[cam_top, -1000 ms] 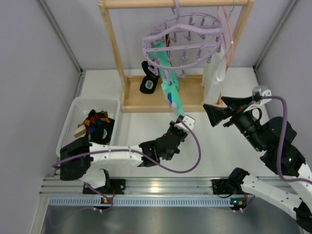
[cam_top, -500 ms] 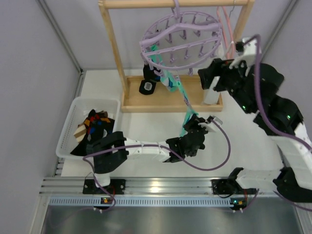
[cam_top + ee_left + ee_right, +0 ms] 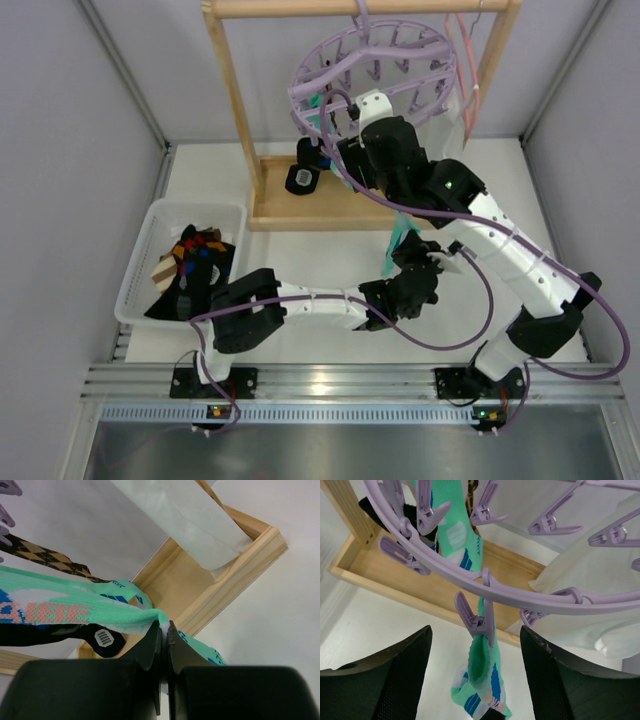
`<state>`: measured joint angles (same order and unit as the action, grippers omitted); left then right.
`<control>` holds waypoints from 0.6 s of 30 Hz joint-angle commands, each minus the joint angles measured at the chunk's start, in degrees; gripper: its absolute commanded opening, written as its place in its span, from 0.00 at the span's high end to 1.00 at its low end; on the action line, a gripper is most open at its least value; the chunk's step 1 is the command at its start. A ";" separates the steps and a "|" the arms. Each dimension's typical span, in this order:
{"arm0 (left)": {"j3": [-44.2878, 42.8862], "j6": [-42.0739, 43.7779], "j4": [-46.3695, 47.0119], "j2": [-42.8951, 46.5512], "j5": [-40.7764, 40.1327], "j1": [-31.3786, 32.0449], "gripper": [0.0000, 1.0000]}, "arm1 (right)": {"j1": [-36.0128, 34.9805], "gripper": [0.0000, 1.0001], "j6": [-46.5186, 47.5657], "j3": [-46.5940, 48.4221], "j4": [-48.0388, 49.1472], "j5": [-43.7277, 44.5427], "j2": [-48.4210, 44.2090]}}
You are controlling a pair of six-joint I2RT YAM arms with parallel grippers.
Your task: Remove the socks clipped to the hanger
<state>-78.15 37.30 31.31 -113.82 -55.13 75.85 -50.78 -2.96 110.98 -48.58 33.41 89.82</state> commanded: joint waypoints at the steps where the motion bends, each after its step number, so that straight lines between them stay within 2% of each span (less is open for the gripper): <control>1: -2.53 1.20 2.53 -0.79 0.38 0.44 1.00 | -0.89 0.32 4.72 4.33 1.73 4.65 0.44; 13: -3.59 1.55 2.53 -0.97 0.73 0.43 1.00 | -1.16 0.39 9.11 3.98 6.48 7.02 3.52; 18: -3.59 1.55 2.53 -0.70 0.73 0.43 1.00 | -1.16 0.45 10.34 3.72 8.58 7.20 4.75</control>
<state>-79.77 38.74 31.29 -115.04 -54.92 75.85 -51.22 5.56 113.36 -45.21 39.20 93.82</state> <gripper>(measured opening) 0.034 0.562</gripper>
